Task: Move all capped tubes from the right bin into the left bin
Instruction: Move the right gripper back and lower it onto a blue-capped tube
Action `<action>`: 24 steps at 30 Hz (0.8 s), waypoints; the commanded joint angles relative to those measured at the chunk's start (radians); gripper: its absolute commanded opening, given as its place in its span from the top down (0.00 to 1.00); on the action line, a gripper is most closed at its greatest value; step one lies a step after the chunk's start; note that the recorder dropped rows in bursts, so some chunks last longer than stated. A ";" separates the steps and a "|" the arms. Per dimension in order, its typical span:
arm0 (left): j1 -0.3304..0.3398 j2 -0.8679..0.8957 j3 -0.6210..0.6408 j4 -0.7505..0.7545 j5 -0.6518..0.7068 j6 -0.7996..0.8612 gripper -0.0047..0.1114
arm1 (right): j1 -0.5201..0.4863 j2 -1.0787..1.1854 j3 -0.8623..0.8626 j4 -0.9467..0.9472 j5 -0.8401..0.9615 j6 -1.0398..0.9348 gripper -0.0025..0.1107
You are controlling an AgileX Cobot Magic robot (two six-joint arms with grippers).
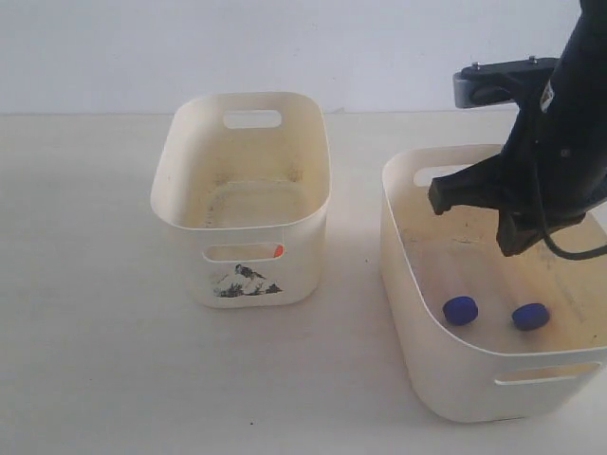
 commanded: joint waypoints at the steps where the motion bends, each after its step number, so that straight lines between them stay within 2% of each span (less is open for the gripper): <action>1: -0.001 0.000 -0.004 -0.003 -0.004 -0.010 0.92 | -0.004 0.053 0.006 0.002 -0.052 0.004 0.98; 6: -0.001 0.000 -0.004 -0.003 -0.004 -0.010 0.92 | -0.004 0.126 0.006 0.002 -0.094 0.010 0.98; 14: -0.001 0.000 -0.004 -0.003 -0.004 -0.010 0.92 | -0.085 0.166 0.008 0.086 -0.107 -0.041 0.98; 24: -0.001 0.000 -0.004 -0.003 -0.004 -0.010 0.92 | -0.083 0.166 0.008 0.109 -0.120 -0.041 0.98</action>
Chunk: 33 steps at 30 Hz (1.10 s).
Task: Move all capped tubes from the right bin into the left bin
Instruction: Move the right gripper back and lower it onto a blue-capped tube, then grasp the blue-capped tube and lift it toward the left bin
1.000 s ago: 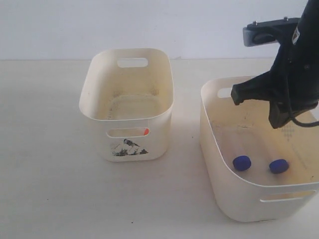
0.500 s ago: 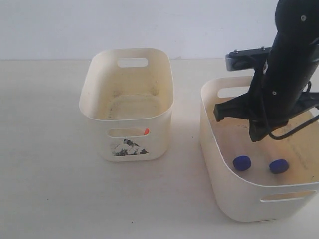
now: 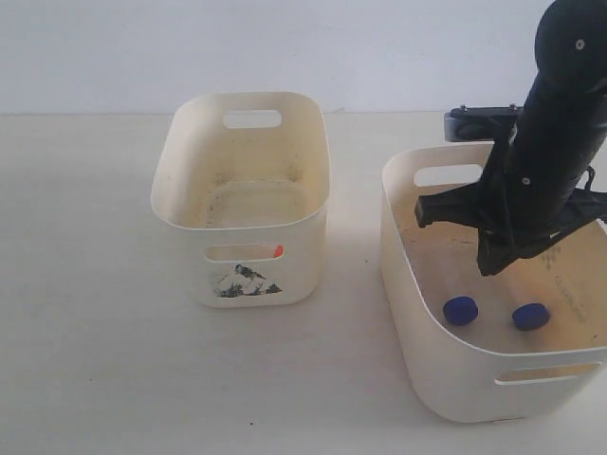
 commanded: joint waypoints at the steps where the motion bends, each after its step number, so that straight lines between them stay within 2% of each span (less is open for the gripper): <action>1: -0.001 0.000 -0.004 -0.003 -0.004 -0.010 0.92 | -0.005 -0.002 0.000 0.019 -0.008 -0.012 0.98; 26: -0.001 0.000 -0.004 -0.003 -0.004 -0.010 0.92 | -0.004 0.104 0.072 0.042 -0.193 -0.049 0.97; 29: -0.001 0.000 -0.004 -0.003 -0.004 -0.010 0.92 | -0.004 0.098 0.068 0.042 -0.195 -0.051 0.87; 33: -0.001 0.000 -0.004 -0.003 -0.004 -0.010 0.92 | -0.004 0.081 0.068 0.042 -0.192 -0.051 0.59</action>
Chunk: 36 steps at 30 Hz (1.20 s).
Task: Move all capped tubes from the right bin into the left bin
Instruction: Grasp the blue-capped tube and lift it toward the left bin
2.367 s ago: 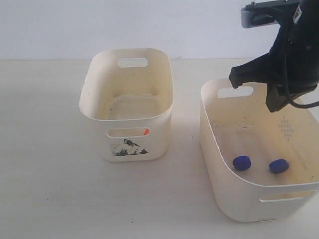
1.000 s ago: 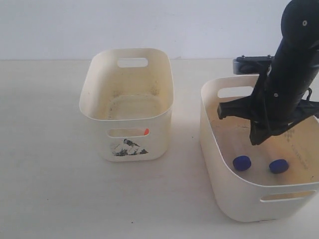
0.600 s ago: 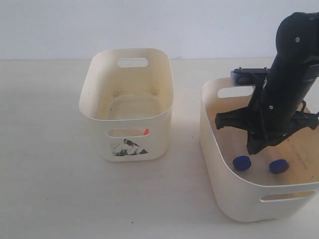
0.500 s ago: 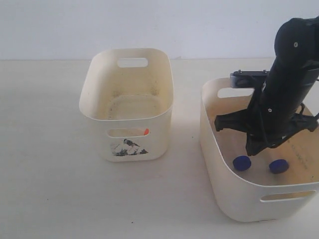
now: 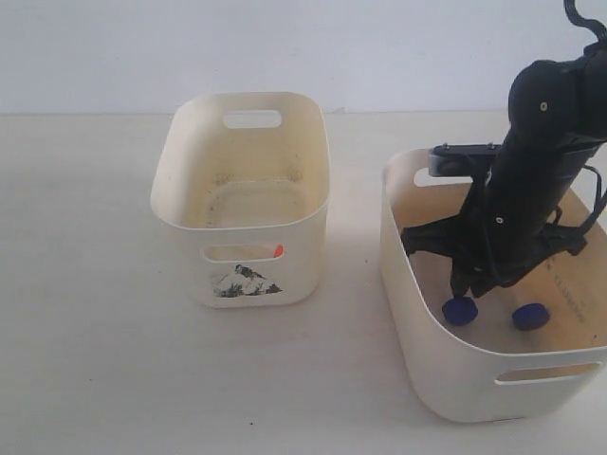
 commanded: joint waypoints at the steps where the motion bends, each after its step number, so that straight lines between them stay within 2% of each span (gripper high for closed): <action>1: -0.001 0.000 -0.004 -0.003 -0.004 -0.010 0.92 | -0.004 -0.026 -0.003 -0.002 -0.004 -0.010 0.52; 3: -0.001 0.000 -0.004 -0.003 -0.004 -0.010 0.92 | -0.004 -0.026 -0.003 -0.002 -0.008 -0.010 0.45; 15: -0.001 0.000 -0.004 -0.003 -0.004 -0.010 0.92 | -0.004 0.066 -0.003 0.014 -0.037 -0.010 0.45; 18: -0.001 0.000 -0.004 -0.003 -0.004 -0.010 0.92 | -0.004 0.082 -0.003 0.014 -0.051 -0.010 0.57; 22: -0.001 0.000 -0.004 -0.003 -0.004 -0.010 0.92 | -0.004 0.066 -0.003 0.014 -0.043 -0.012 0.98; 33: -0.001 0.000 -0.004 -0.003 -0.004 -0.010 0.92 | -0.004 -0.213 -0.056 0.016 0.089 -0.049 0.98; 36: -0.001 0.000 -0.004 -0.003 -0.004 -0.010 0.92 | -0.004 -0.322 -0.086 0.108 0.074 -0.077 0.98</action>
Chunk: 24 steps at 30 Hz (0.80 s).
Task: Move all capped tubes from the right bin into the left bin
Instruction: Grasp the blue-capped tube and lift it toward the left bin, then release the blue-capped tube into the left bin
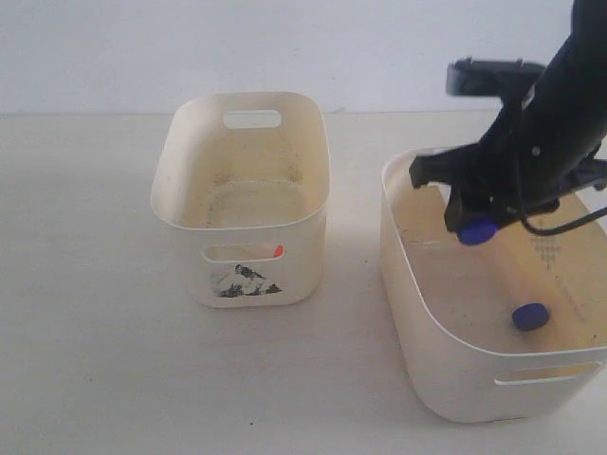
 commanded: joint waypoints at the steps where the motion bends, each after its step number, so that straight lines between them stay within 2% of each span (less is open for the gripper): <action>1: -0.001 0.000 -0.004 -0.003 -0.004 -0.010 0.92 | -0.004 -0.124 -0.026 0.218 -0.030 -0.134 0.98; 2: -0.001 0.000 -0.004 -0.003 -0.004 -0.010 0.92 | -0.004 -0.131 -0.026 0.307 -0.040 -0.205 0.98; 3: -0.001 0.000 -0.004 -0.003 -0.004 -0.010 0.92 | 0.003 -0.131 -0.026 0.472 -0.055 -0.362 0.98; 5: -0.001 0.000 -0.004 -0.003 -0.004 -0.010 0.92 | 0.056 -0.117 -0.026 0.613 -0.132 -0.504 0.98; 9: -0.001 0.000 -0.004 -0.003 -0.004 -0.010 0.92 | 0.189 -0.050 -0.031 0.636 -0.377 -0.533 0.98; 14: -0.001 0.000 -0.004 -0.003 -0.004 -0.010 0.92 | 0.244 0.106 -0.143 0.636 -0.423 -0.589 0.97; 15: -0.001 0.000 -0.004 -0.003 -0.004 -0.010 0.92 | 0.244 0.130 -0.155 0.636 -0.419 -0.593 0.92; 18: -0.001 0.000 -0.004 -0.003 -0.004 -0.010 0.92 | 0.244 0.175 -0.166 0.636 -0.436 -0.595 0.65; 20: -0.001 0.000 -0.004 -0.003 -0.004 -0.010 0.92 | 0.244 0.178 -0.166 0.636 -0.438 -0.595 0.53; 21: -0.001 0.000 -0.004 -0.003 -0.004 -0.010 0.92 | 0.244 0.178 -0.166 0.636 -0.438 -0.590 0.52; 22: -0.001 0.000 -0.004 -0.003 -0.004 -0.010 0.92 | 0.244 0.173 -0.166 0.636 -0.438 -0.586 0.57; 23: -0.001 0.000 -0.004 -0.003 -0.004 -0.010 0.92 | 0.244 0.166 -0.166 0.636 -0.438 -0.584 0.63; 24: -0.001 0.000 -0.004 -0.003 -0.004 -0.010 0.92 | 0.244 0.158 -0.166 0.636 -0.438 -0.584 0.76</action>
